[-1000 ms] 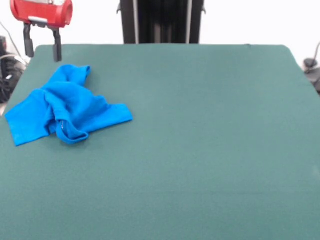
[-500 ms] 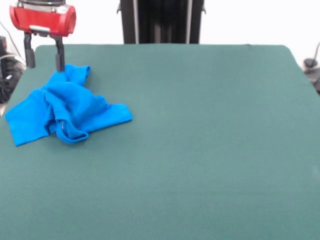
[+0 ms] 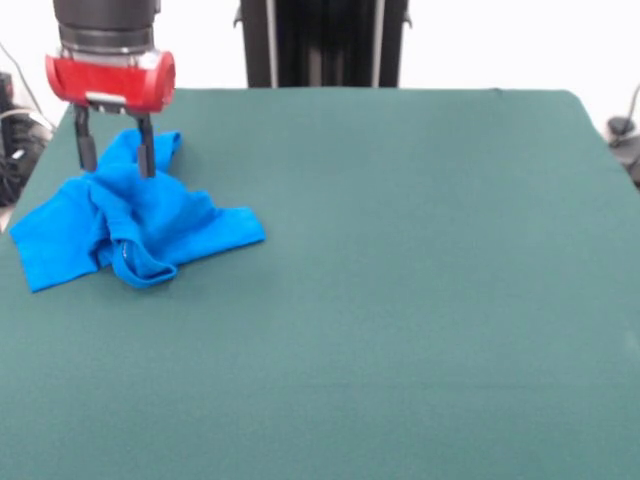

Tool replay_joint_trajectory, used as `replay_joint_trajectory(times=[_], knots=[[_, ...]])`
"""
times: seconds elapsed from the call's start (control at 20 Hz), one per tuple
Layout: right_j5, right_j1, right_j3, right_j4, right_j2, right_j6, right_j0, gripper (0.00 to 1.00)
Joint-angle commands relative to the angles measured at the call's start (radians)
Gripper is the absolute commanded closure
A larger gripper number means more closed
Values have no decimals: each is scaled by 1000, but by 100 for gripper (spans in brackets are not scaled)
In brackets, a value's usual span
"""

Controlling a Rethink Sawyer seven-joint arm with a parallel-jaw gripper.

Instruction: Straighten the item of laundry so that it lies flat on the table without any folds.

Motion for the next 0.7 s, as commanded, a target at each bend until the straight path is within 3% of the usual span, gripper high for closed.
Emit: replay_joint_trajectory(times=[0.05, 0.7], knots=[[-10, 135, -30, 9, 59, 97, 34, 0], [-65, 184, -34, -8, 57, 96, 26, 0]])
